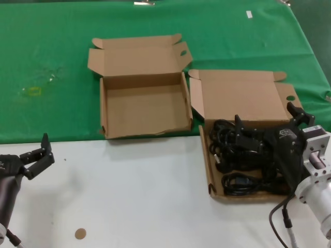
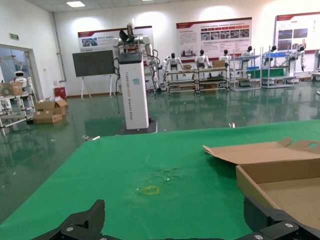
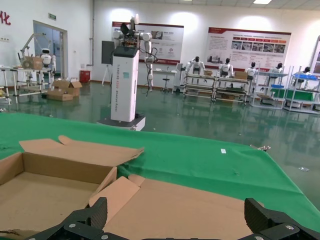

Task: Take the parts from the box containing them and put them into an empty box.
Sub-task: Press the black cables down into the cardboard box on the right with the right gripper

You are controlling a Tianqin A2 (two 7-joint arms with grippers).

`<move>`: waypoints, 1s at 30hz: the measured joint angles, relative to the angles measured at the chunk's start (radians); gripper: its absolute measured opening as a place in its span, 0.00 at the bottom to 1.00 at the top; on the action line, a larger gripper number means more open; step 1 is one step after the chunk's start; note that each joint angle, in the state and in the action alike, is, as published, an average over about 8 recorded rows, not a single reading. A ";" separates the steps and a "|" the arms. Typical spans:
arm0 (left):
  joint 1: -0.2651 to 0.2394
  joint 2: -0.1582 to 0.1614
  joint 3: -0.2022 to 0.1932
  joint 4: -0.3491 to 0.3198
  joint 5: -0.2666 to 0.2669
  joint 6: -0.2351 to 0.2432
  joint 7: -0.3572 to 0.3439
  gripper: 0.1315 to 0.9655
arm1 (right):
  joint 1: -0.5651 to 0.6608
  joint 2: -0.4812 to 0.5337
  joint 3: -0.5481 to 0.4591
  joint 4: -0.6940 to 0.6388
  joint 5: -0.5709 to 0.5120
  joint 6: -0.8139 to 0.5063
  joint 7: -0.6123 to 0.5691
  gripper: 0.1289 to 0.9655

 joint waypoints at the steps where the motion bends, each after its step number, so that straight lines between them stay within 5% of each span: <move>1: 0.000 0.000 0.000 0.000 0.000 0.000 0.000 1.00 | 0.000 0.000 0.000 0.000 0.000 0.000 0.000 1.00; 30: 0.000 0.000 0.000 0.000 0.000 0.000 0.000 1.00 | 0.000 0.000 0.000 0.000 0.000 0.000 0.000 1.00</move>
